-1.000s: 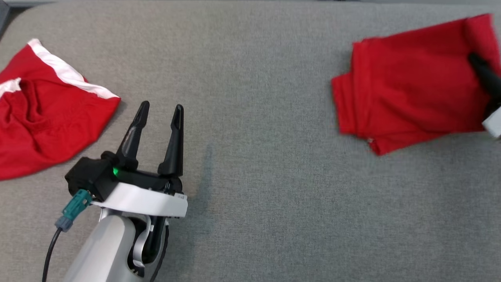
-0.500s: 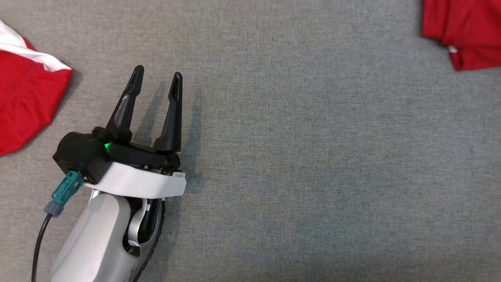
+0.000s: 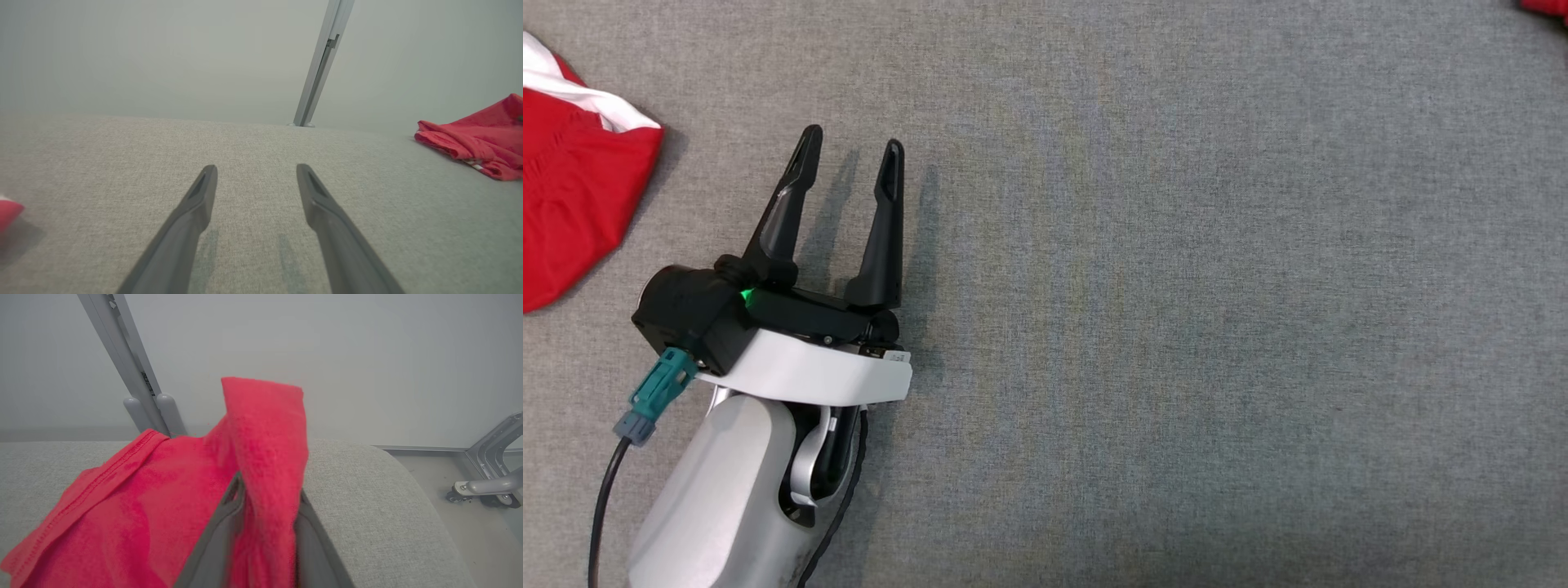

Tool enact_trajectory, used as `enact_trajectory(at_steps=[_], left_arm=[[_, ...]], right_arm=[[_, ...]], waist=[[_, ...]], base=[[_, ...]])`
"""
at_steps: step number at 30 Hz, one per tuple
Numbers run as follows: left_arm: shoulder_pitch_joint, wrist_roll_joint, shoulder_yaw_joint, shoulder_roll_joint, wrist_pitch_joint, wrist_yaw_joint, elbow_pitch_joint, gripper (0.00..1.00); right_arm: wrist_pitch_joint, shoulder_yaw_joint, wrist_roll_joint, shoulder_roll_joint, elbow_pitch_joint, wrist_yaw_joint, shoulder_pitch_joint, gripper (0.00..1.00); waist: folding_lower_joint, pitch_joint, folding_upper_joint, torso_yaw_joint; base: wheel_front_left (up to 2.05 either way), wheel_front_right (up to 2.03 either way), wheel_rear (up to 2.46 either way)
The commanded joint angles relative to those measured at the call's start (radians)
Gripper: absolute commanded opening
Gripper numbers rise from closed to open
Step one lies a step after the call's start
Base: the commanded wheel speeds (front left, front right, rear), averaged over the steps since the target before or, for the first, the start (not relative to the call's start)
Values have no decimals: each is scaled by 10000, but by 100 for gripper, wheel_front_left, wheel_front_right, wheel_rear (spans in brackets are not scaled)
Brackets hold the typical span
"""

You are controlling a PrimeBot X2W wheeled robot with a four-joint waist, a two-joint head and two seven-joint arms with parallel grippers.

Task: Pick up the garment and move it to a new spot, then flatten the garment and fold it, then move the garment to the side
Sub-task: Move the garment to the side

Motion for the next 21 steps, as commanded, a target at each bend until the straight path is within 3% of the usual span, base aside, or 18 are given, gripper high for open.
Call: enact_trajectory(at_steps=[1, 11, 21], left_arm=[[-134, 25, 12, 22, -18, 48, 47, 100], [147, -88, 161, 73, -48, 51, 248, 100], [907, -288, 577, 209, -49, 136, 439, 100]], right_arm=[[-125, 11, -54, 28, 128, 0, -157, 100], [-1301, 363, -1040, 539, 910, 0, -380, 100], [-2265, 895, -1198, 1246, -27, 0, 399, 100]], waist=[[0, -33, 0, 3], [0, -858, 0, -265], [0, -2609, 0, -696]], base=[[0, 0, 0], [0, 0, 0], [0, 0, 0]])
